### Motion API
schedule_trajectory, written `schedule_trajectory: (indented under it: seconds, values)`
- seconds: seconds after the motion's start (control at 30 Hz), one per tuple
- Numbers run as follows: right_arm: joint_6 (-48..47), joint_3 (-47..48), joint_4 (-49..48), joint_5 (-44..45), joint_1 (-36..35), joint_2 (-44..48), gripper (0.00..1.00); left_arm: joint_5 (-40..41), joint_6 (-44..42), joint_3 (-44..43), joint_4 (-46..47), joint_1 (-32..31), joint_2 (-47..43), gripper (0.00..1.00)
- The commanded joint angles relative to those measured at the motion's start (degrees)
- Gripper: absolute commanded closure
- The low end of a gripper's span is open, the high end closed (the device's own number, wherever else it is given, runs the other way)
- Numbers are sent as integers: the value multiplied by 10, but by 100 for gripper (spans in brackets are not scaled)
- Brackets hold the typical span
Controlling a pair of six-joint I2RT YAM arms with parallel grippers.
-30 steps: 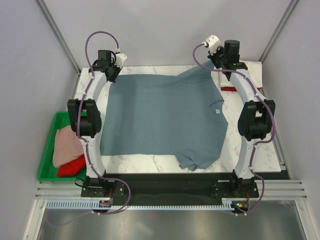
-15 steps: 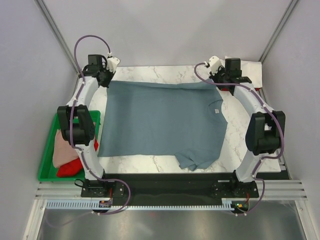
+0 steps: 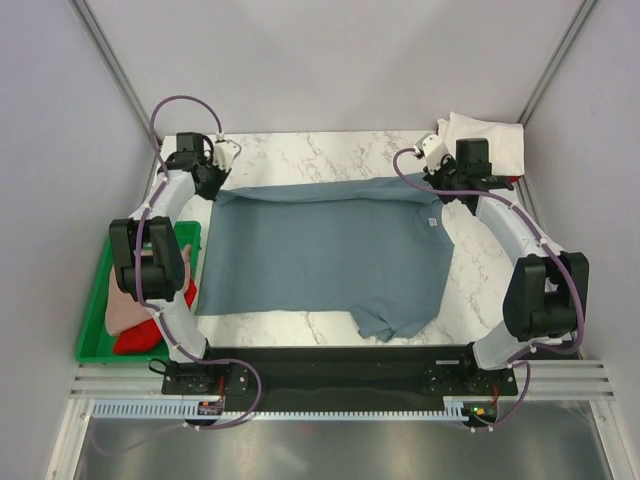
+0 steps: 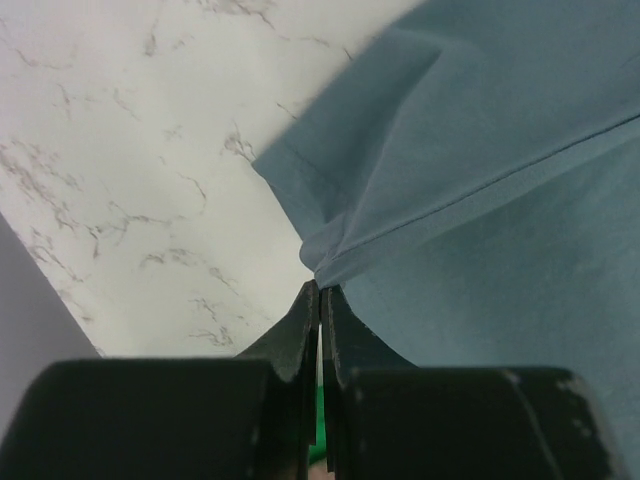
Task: Fold and stack the t-shirts
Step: Fold the tshirt
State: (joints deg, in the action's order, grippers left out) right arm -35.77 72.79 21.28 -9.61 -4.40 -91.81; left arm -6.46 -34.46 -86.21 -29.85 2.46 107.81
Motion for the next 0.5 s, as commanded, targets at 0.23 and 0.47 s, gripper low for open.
schedule_trajectory:
  seconds: [0.23, 0.47]
  values:
    - [12, -41, 21, -16, -3, 65, 100, -21, -18, 54, 18, 11, -54, 98]
    - [21, -56, 34, -18, -3, 93, 100, -22, -54, 35, 34, 11, -74, 98]
